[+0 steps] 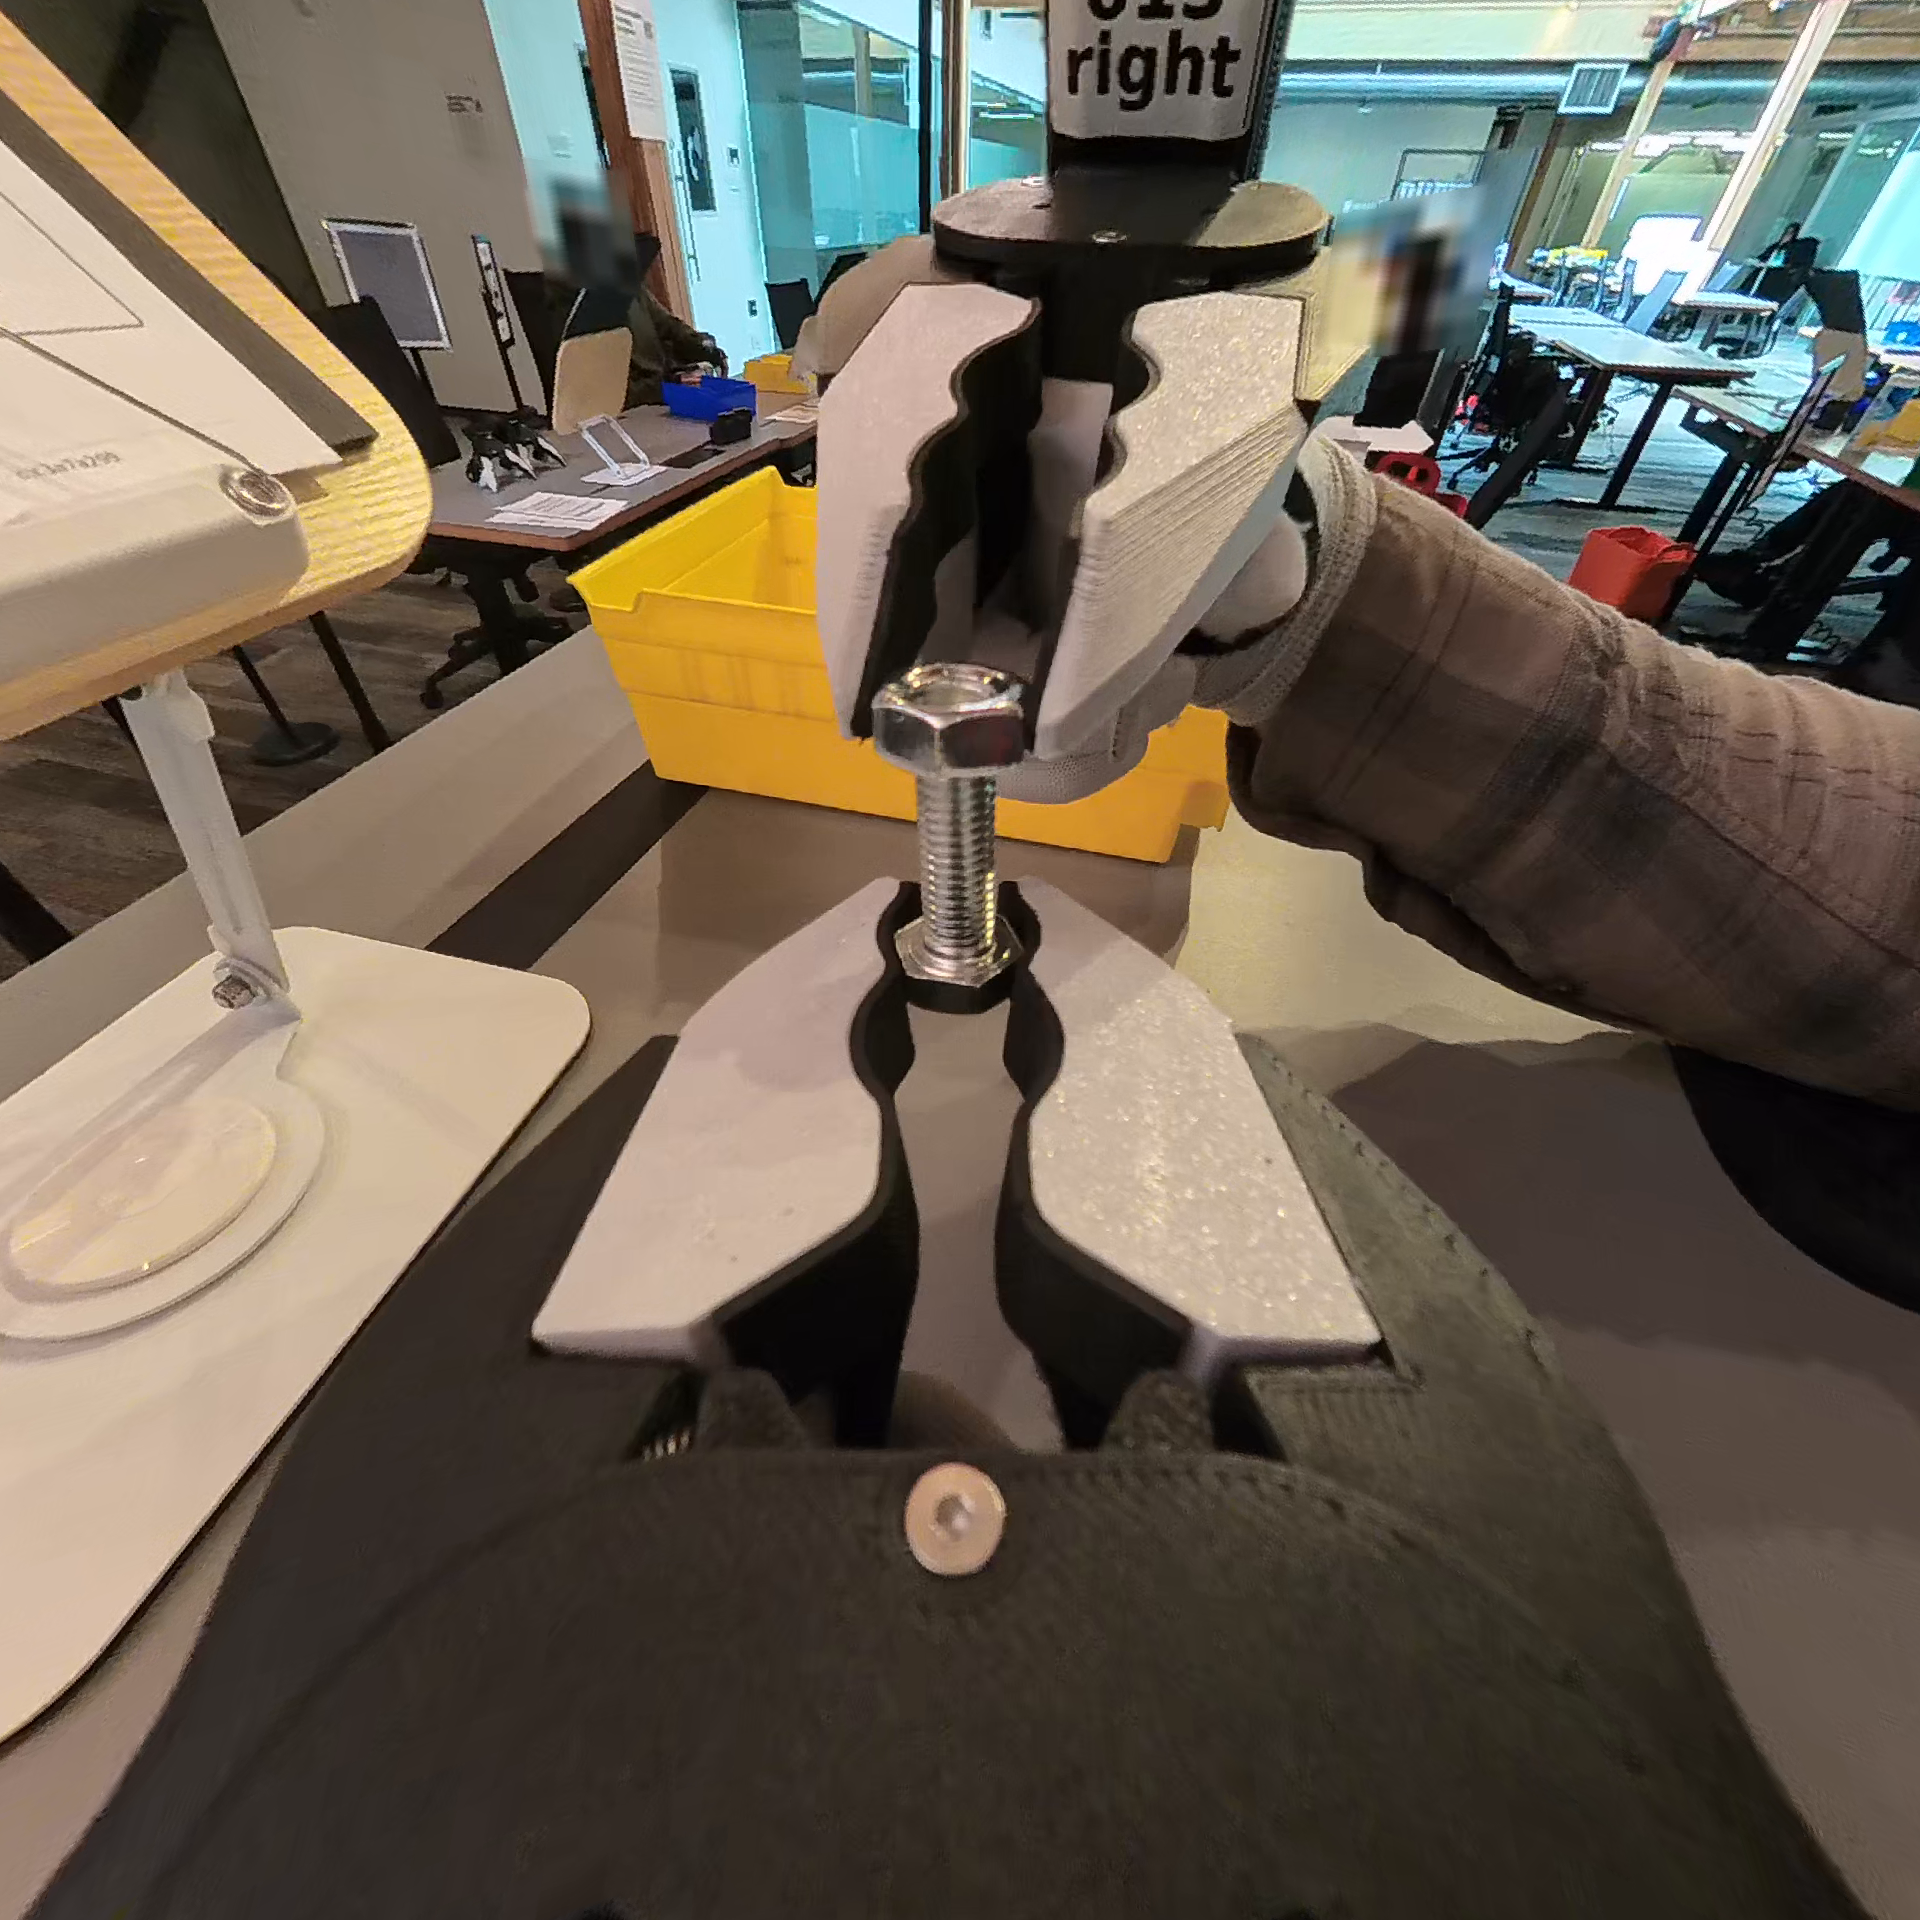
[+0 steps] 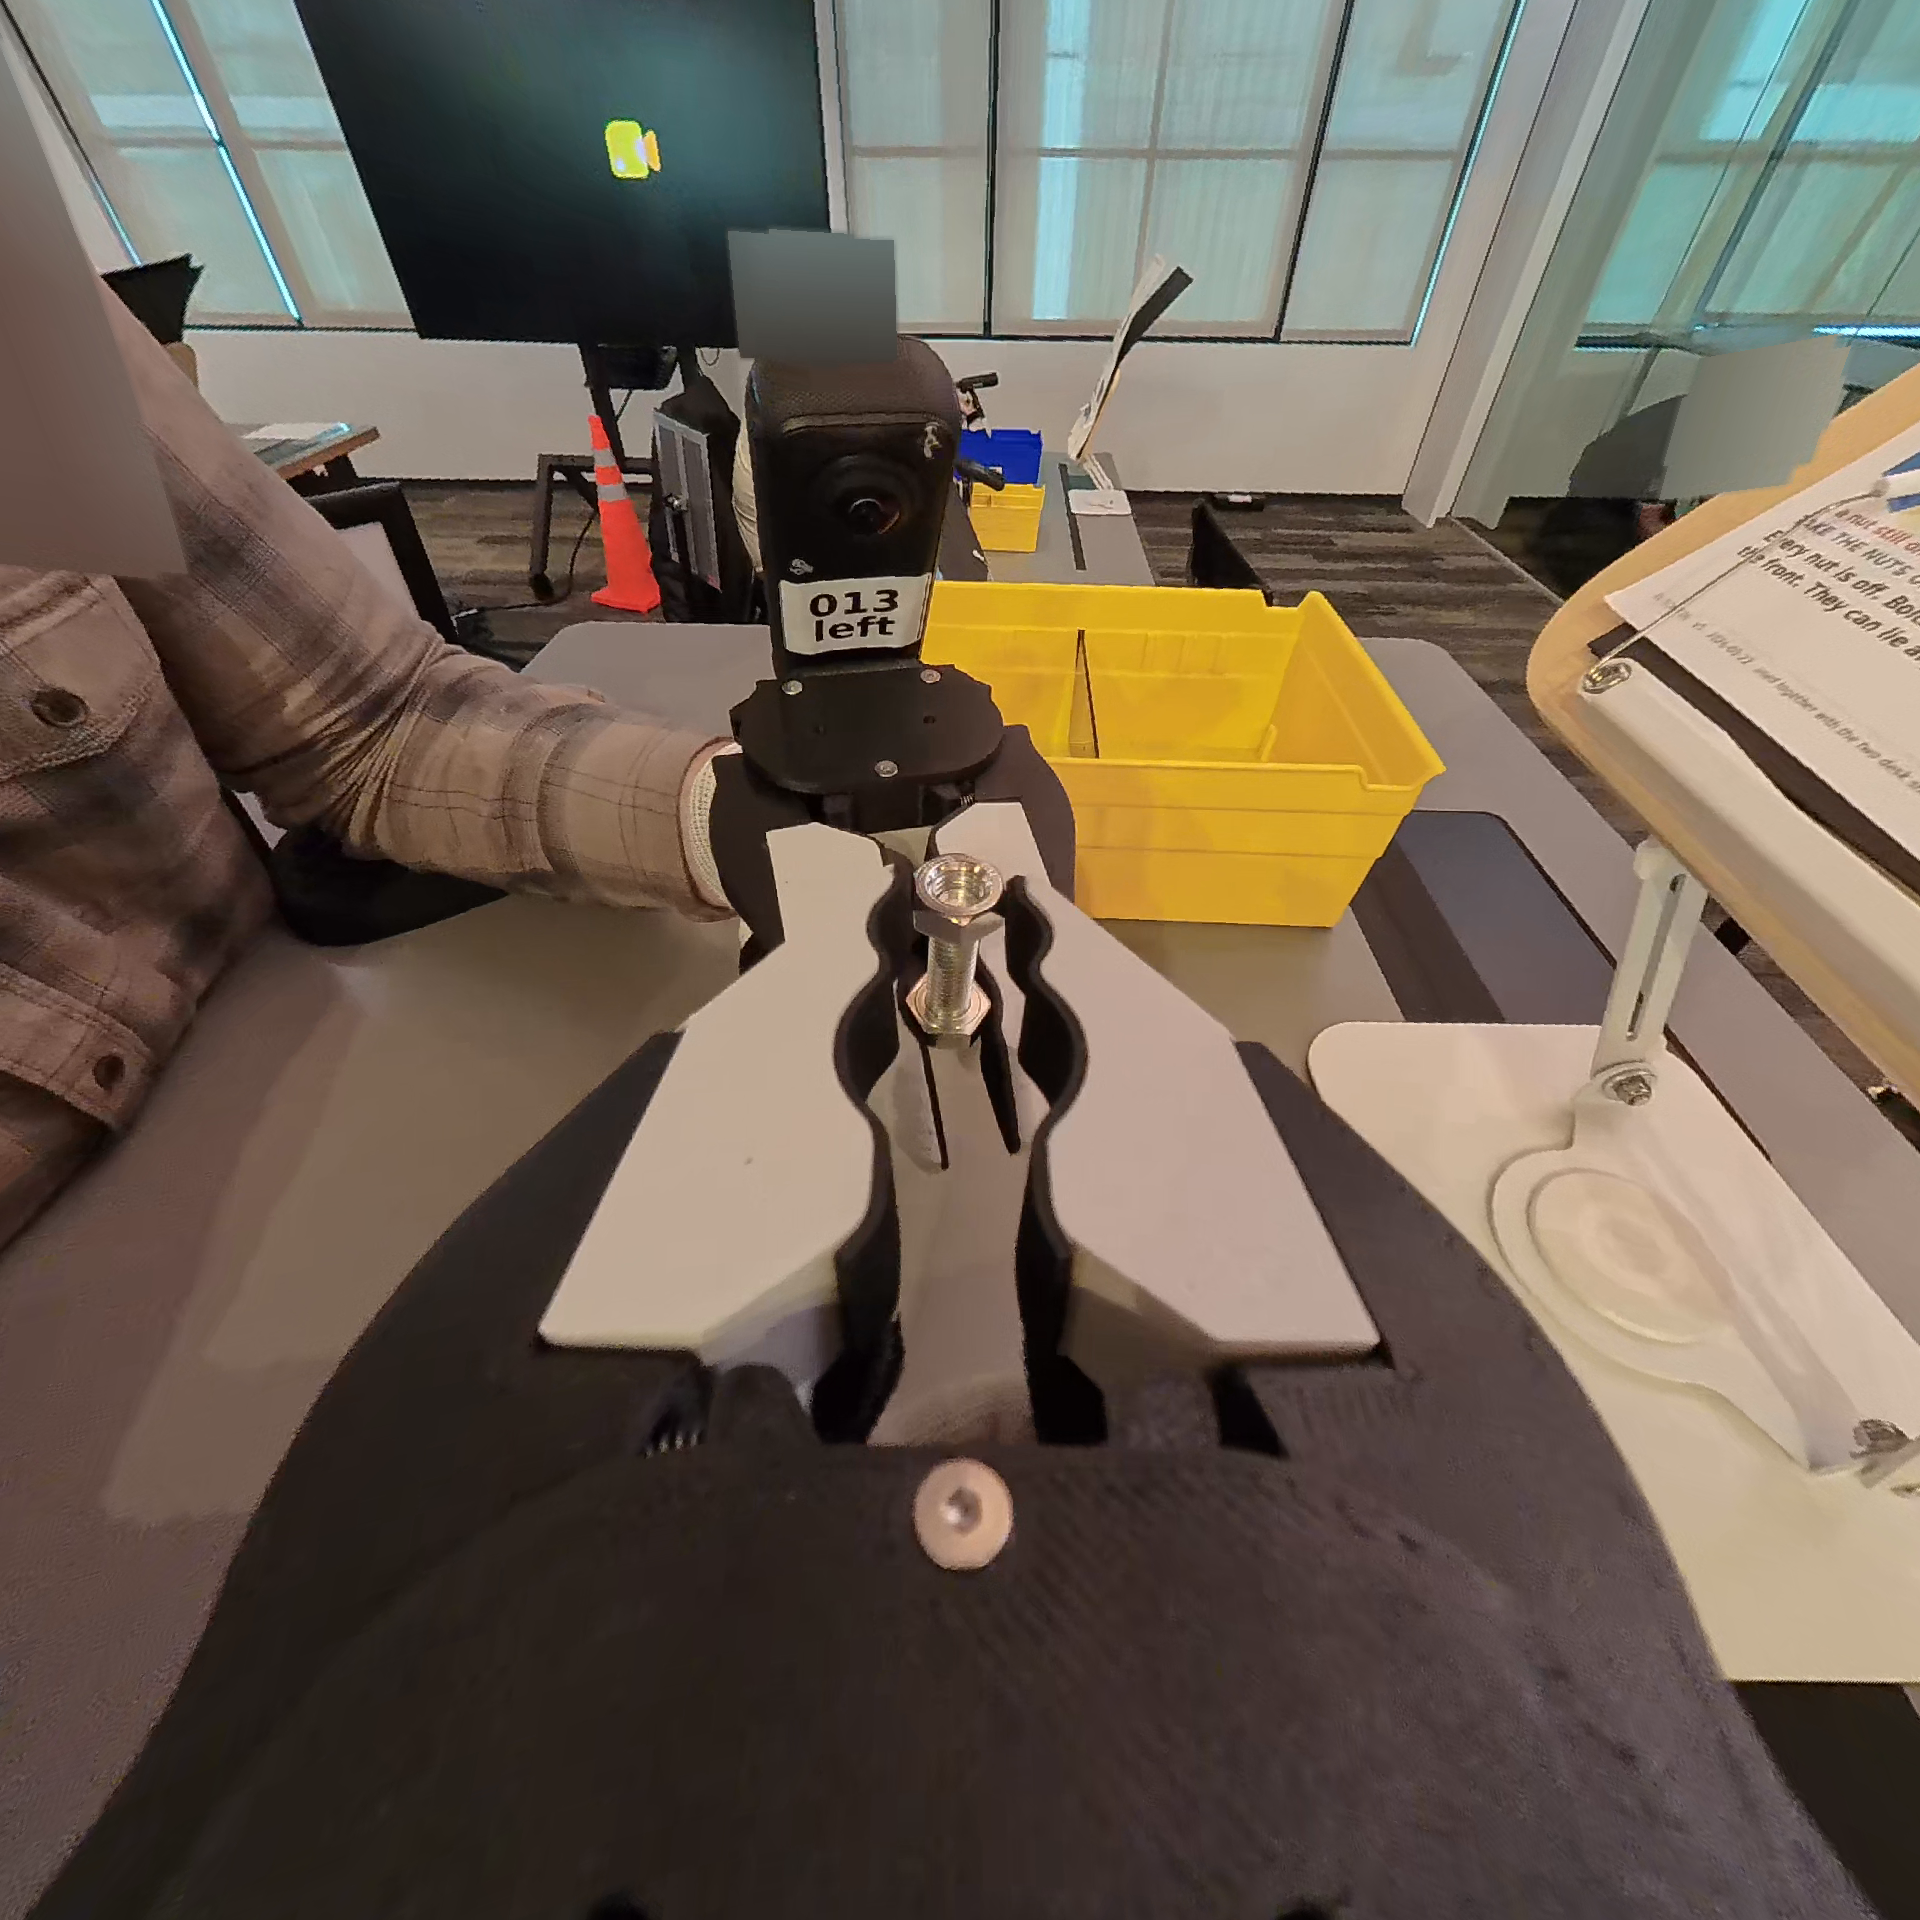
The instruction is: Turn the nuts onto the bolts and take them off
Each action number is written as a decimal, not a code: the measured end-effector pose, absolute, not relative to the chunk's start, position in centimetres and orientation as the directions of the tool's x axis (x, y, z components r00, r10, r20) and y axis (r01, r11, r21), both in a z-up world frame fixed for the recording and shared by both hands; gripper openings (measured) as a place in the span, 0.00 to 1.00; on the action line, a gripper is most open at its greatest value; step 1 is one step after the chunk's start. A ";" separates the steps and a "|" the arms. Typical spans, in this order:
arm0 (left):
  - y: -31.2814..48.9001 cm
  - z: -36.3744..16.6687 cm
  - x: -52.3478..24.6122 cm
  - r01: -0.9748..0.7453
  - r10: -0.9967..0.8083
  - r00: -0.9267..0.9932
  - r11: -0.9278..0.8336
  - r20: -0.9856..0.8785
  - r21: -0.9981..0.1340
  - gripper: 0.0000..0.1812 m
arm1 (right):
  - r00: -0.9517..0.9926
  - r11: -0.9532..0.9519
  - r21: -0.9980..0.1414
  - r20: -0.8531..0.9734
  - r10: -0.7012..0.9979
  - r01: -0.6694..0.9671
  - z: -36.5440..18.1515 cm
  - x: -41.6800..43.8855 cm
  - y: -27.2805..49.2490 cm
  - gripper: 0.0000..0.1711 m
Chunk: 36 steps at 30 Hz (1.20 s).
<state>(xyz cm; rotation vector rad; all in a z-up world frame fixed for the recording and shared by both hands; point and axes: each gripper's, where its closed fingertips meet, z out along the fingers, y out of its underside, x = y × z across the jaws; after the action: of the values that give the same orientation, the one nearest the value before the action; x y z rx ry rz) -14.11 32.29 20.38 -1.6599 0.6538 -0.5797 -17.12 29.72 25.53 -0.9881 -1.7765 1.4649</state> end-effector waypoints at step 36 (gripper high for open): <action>29.5 19.1 -12.9 -0.328 -0.808 0.585 -0.161 -0.067 -0.931 0.08 | -0.609 0.193 -0.950 0.005 0.793 0.244 24.6 -15.7 27.4 0.09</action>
<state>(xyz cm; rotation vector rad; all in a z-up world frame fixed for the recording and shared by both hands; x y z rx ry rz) -12.87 29.50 19.10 -1.7421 0.9406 -0.5586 -15.72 27.36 24.63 -0.9657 -1.9677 1.4228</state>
